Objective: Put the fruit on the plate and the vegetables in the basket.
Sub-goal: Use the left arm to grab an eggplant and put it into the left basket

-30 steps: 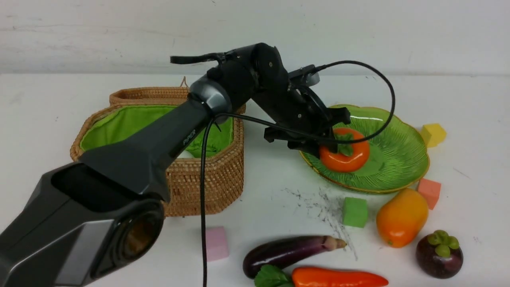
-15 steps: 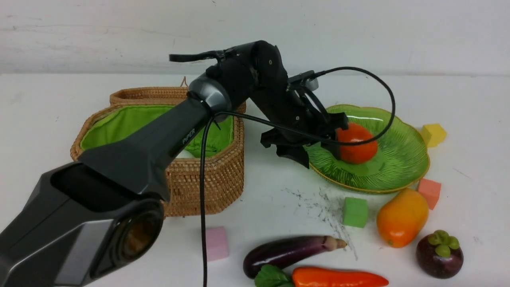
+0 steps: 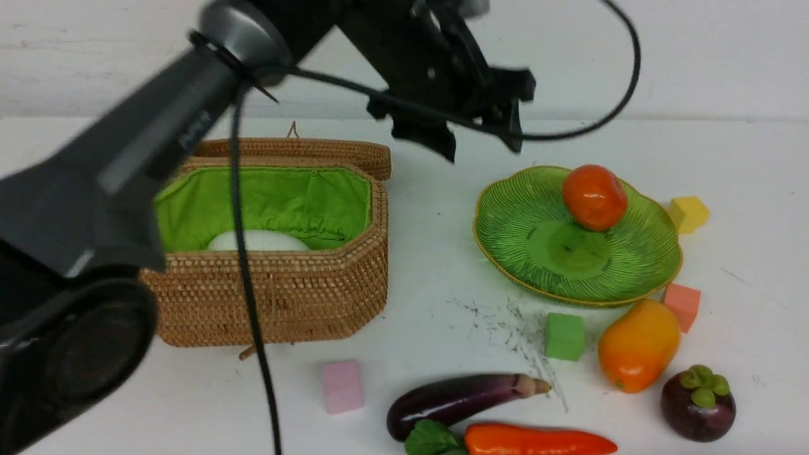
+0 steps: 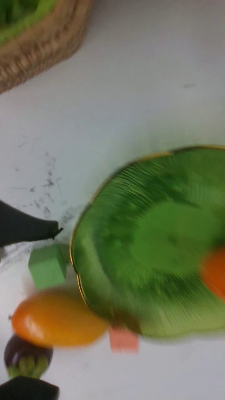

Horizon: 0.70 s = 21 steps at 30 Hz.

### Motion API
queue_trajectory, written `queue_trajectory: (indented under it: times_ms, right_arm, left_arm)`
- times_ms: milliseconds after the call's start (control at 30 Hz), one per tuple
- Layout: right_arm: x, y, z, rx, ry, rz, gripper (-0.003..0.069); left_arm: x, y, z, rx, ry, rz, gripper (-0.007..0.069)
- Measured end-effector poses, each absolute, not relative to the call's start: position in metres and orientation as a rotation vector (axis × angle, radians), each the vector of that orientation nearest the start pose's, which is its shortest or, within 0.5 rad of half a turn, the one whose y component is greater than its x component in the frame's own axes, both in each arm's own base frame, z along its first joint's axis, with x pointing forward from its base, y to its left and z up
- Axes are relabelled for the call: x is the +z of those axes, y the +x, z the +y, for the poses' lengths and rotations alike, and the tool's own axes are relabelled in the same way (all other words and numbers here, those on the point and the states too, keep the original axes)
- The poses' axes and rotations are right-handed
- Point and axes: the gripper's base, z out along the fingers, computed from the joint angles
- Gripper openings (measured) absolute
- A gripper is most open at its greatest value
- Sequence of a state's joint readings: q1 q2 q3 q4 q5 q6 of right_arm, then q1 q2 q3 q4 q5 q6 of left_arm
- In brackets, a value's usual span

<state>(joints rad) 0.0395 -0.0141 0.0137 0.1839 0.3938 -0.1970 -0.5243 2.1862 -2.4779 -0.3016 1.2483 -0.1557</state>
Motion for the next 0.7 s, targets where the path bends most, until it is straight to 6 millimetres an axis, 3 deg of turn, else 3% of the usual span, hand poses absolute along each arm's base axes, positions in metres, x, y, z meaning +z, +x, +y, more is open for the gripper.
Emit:
queue_trajectory:
  times_ms: [67,100,133,233,333,467,567,700]
  right_arm:
    - [0.175,0.051,0.008,0.074,-0.11,1.868,0.0242]
    - [0.175,0.051,0.008,0.074,-0.11,1.868,0.0242]
    - [0.175,0.051,0.008,0.074,-0.11,1.868,0.0242]
    - [0.175,0.051,0.008,0.074,-0.11,1.868,0.0242]
    - [0.175,0.051,0.008,0.074,-0.11,1.868,0.0242]
    - [0.175,0.051,0.008,0.074,-0.11,1.868,0.0242]
    - [0.175,0.051,0.008,0.074,-0.11,1.868,0.0242]
    - [0.175,0.051,0.008,0.074,-0.11,1.868,0.0242]
  left_arm:
    - [0.421,0.374,-0.242,-0.637,0.55,2.351,0.0551]
    - [0.424,0.372,-0.241,-0.628,0.562,2.342,0.0549]
    - [0.441,0.354,-0.228,-0.579,0.607,2.311,0.0541]
    - [0.447,0.331,-0.211,-0.489,0.685,2.311,0.0537]
    - [0.42,0.317,-0.199,-0.399,0.793,2.402,0.0535]
    - [0.367,0.309,-0.196,-0.347,0.974,2.516,0.0535]
    - [0.317,0.312,-0.207,-0.336,1.069,2.576,0.0535]
    - [0.274,0.313,-0.233,-0.239,1.219,2.599,0.0534]
